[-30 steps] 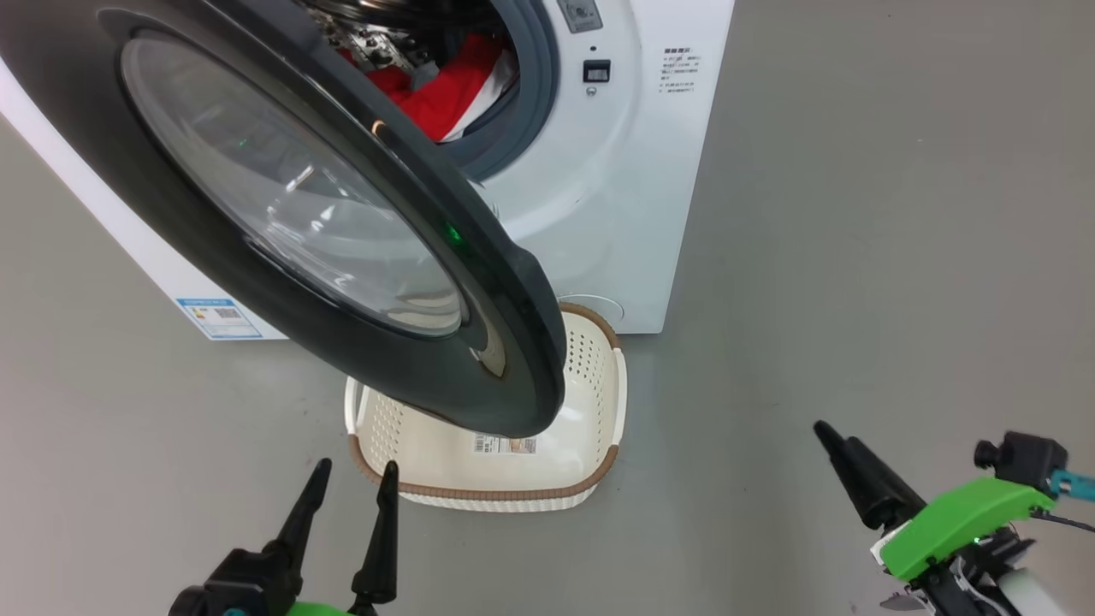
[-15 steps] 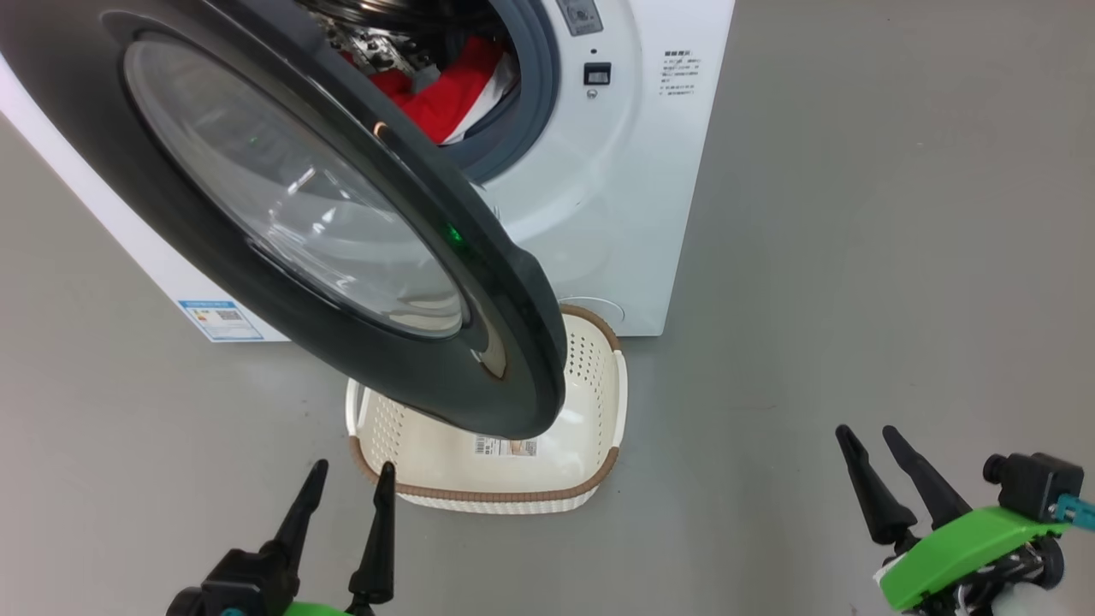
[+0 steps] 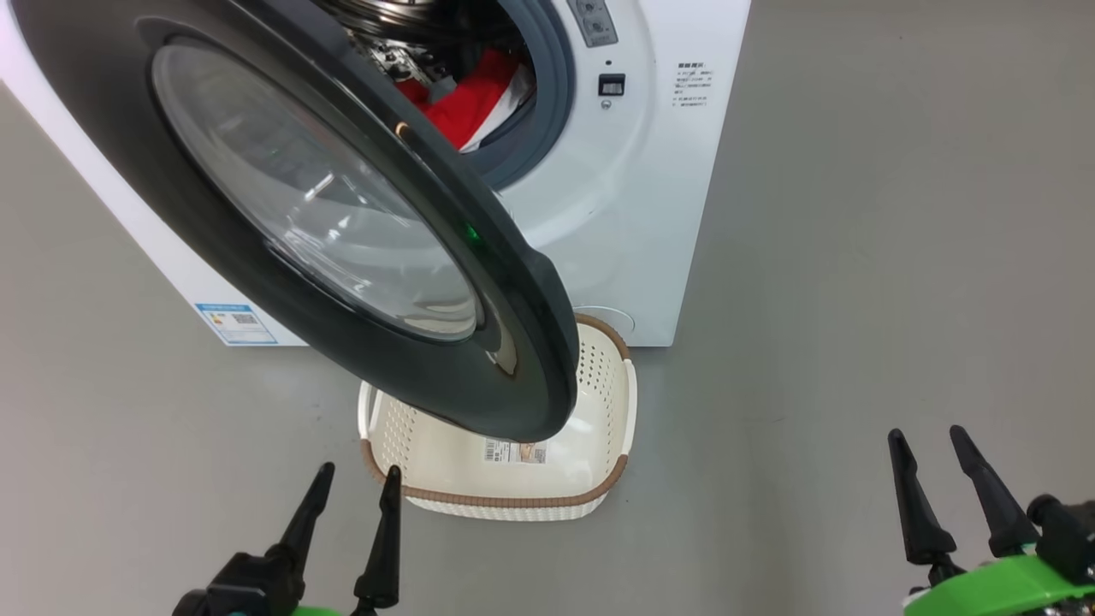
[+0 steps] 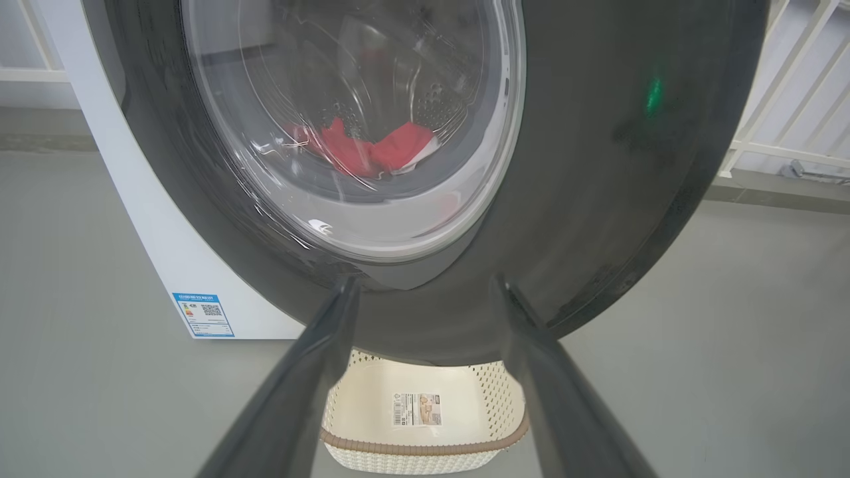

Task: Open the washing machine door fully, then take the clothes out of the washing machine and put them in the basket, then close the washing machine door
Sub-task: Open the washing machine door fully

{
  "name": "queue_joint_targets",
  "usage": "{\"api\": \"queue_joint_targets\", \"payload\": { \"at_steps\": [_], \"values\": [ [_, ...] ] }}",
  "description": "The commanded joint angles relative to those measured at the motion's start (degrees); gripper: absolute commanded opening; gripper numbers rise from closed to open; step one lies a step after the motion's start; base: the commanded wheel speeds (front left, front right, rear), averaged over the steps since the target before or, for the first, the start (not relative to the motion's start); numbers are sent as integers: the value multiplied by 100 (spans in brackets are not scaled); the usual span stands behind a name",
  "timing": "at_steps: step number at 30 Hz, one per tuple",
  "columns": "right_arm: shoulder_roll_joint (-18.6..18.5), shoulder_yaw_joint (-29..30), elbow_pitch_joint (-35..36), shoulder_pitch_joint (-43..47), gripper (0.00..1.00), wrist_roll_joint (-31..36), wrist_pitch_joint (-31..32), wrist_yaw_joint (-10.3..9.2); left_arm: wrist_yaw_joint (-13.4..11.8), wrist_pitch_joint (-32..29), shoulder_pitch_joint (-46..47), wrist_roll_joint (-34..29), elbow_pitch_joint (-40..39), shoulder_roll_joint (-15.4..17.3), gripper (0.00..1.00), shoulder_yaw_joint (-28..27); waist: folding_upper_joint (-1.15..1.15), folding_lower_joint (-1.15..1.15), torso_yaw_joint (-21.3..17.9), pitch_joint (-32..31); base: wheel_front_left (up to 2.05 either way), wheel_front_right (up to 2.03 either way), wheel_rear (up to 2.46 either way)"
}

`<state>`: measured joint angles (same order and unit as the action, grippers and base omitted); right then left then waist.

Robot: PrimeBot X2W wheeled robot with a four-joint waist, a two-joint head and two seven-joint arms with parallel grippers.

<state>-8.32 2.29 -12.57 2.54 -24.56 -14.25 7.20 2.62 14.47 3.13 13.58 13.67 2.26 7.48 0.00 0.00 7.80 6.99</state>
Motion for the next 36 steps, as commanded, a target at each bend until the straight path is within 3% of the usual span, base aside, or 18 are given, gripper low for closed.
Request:
{"api": "queue_joint_targets", "payload": {
  "at_steps": [1,13,27,28,29,30,36],
  "values": [
    [13,-4,253,106,100,144,-74,29,23,52,-37,-65,-179,62,100,-164,0,0,17,-12,0,0,0],
    [157,16,204,337,100,345,-74,29,10,52,-133,-65,-244,62,100,-124,0,0,50,-73,0,0,0],
    [77,-228,257,212,100,160,-74,29,-14,52,-90,-51,-295,62,100,-76,0,0,110,-11,0,0,0],
    [74,-283,268,191,87,97,-74,29,-17,52,-85,-50,-294,62,100,-72,0,0,118,-7,0,0,0],
    [67,-355,279,166,38,20,-74,29,-21,52,-81,-47,-293,62,100,-69,0,0,125,-2,0,0,0],
    [61,-442,278,137,0,-87,-74,29,-24,52,-77,-44,-292,62,100,-66,0,0,132,4,0,0,0],
    [-11,-978,300,-291,0,-1044,-74,29,-39,52,-64,-10,-301,62,100,-29,0,0,174,53,0,0,0]
  ]
}}
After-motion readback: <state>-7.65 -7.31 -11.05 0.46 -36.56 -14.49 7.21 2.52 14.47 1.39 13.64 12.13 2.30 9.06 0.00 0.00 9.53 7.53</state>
